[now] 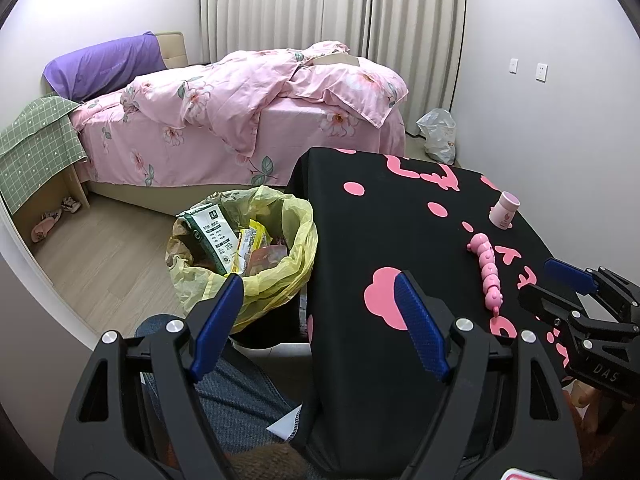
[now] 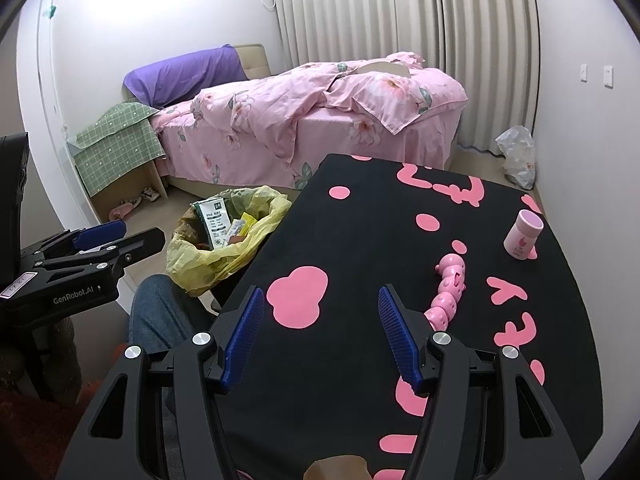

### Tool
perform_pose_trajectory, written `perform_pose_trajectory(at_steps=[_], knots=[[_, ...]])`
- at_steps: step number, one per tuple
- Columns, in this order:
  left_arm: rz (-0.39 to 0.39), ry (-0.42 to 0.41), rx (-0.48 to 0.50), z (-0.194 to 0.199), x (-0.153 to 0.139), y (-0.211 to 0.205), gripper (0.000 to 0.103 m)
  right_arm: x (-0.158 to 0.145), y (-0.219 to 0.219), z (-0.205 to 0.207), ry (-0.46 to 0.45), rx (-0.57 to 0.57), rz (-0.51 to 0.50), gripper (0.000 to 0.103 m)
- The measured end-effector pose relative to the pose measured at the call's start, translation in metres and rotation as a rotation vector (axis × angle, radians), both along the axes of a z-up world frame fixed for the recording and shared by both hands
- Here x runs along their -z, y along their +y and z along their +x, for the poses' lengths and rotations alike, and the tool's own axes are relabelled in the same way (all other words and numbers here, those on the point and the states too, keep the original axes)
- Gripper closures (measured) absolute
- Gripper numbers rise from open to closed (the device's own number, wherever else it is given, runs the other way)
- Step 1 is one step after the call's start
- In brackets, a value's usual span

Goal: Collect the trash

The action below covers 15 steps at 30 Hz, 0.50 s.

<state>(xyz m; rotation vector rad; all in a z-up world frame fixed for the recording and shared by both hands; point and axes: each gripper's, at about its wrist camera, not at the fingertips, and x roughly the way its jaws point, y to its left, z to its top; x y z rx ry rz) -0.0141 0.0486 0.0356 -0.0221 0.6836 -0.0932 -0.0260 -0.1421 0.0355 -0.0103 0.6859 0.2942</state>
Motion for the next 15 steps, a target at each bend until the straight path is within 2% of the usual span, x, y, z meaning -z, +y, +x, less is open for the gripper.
perform_pose_trajectory(at_steps=[15], knots=[[-0.001,0.002,-0.003,-0.0002,0.0001,-0.0008,0.029,-0.0003,-0.0008,0.0010,0.002,0.001,0.002,0.046]])
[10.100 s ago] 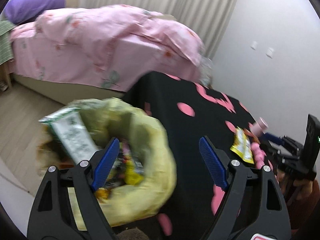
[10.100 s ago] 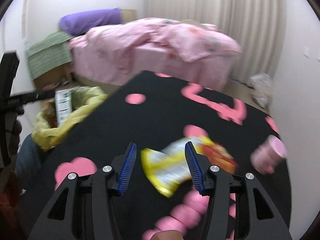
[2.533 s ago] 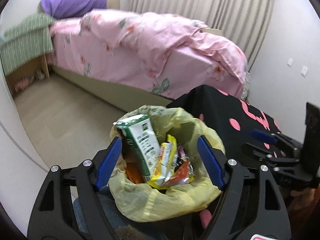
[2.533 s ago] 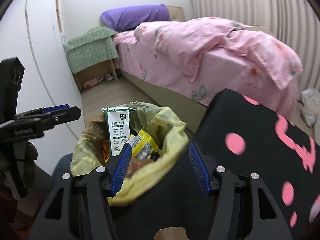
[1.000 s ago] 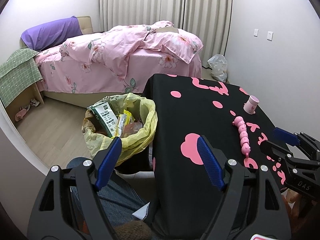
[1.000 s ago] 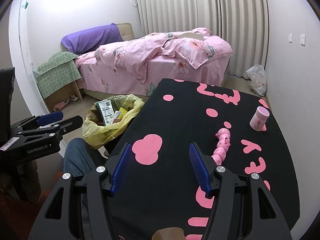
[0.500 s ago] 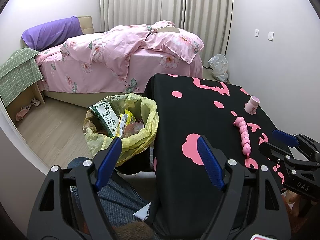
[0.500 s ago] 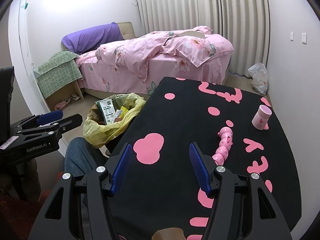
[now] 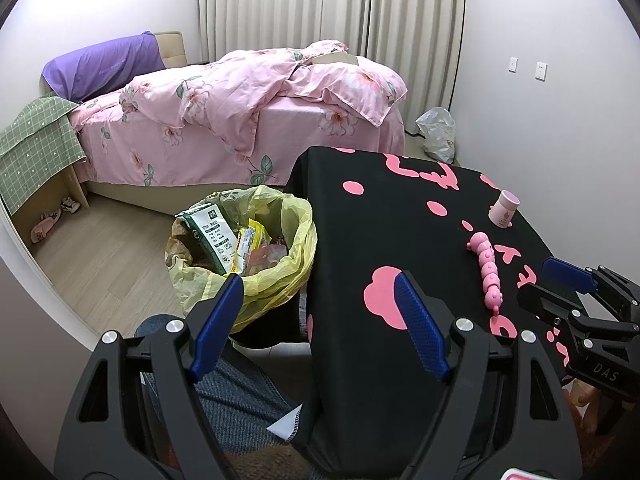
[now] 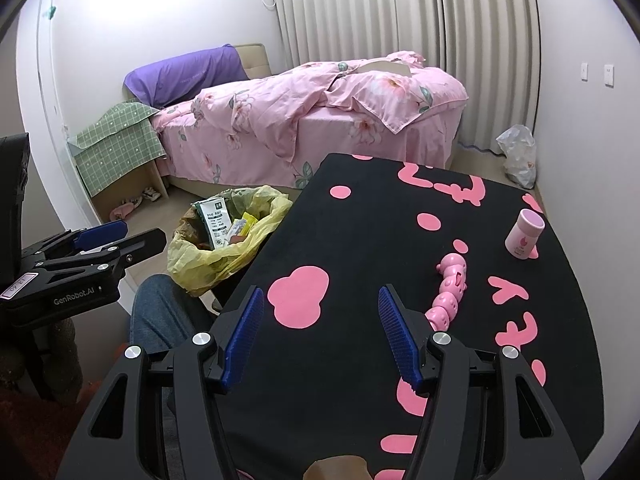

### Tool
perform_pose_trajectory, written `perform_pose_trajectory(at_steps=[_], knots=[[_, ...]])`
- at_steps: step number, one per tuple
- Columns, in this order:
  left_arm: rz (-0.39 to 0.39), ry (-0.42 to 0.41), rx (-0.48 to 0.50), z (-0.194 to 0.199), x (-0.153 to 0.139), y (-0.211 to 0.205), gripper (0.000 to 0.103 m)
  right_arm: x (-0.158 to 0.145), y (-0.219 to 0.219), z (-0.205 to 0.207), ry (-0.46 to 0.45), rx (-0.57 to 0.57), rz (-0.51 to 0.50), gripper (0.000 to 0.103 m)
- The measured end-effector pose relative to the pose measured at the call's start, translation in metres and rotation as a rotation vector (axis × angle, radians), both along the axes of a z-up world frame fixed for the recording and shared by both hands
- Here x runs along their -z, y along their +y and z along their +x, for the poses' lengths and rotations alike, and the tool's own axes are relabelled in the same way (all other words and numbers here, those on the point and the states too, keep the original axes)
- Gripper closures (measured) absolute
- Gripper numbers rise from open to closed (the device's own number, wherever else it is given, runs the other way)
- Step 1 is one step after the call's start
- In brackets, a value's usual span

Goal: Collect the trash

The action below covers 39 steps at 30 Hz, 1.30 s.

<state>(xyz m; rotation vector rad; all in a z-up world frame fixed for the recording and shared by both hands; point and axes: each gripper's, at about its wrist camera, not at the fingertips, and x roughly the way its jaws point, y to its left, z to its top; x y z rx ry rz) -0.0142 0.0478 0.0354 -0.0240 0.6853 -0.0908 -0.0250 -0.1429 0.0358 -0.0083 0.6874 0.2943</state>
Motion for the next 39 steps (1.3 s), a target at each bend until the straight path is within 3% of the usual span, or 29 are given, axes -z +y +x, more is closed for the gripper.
perform_pose_trajectory(at_steps=[39], knots=[[0.003,-0.018,0.064,-0.005,-0.003,-0.008,0.029,-0.009,-0.010,-0.005,-0.032,0.019,0.007,0.046]])
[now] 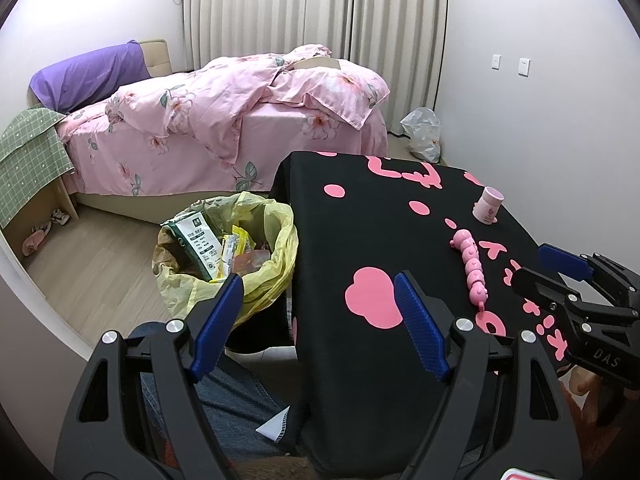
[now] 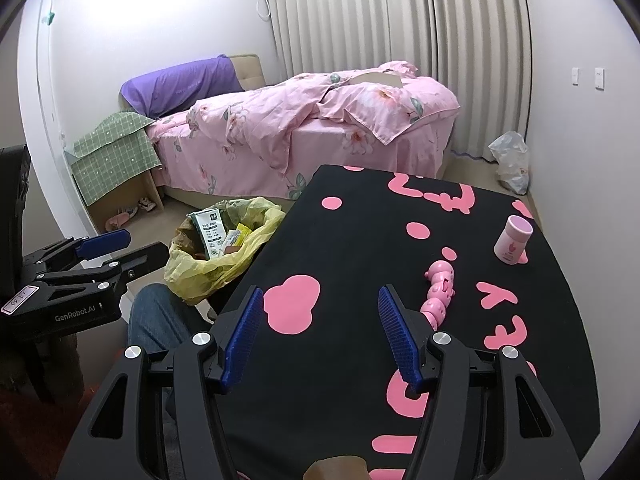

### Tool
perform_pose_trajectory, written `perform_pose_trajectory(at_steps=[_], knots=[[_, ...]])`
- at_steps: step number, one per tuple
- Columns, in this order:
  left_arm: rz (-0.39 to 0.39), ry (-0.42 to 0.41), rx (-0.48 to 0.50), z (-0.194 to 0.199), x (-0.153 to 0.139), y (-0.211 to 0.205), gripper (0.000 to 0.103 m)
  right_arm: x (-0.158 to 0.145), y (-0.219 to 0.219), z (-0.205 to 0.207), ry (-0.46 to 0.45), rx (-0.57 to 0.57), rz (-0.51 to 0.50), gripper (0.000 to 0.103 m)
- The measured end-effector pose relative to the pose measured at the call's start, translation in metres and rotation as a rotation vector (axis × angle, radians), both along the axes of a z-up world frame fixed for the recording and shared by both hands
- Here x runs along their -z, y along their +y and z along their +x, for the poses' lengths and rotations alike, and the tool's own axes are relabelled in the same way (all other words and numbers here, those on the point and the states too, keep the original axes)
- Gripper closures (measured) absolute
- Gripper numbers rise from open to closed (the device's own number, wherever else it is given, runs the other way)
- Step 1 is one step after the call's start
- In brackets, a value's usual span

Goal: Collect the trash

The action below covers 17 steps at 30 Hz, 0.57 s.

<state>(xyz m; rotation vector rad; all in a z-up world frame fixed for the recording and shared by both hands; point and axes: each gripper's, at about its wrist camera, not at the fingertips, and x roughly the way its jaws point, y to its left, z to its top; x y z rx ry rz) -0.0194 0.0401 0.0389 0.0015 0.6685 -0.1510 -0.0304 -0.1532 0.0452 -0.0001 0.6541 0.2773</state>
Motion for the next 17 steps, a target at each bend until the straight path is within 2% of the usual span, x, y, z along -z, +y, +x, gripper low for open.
perform_pose_trajectory(at_steps=[9,13,15,17], knots=[[-0.005,0.018,0.009,0.001,0.002,-0.001,0.029,0.001,-0.001,0.001,0.007,-0.003,-0.012,0.046],[-0.033,0.114,0.041,0.025,0.014,-0.008,0.029,0.001,-0.024,0.013,0.006,0.005,0.007,0.046],[-0.019,0.176,0.060,0.049,0.029,-0.020,0.029,0.011,-0.042,0.029,0.023,0.003,-0.008,0.046],[-0.011,0.198,0.059,0.068,0.042,-0.034,0.027,0.021,-0.049,0.039,0.047,-0.004,-0.032,0.046]])
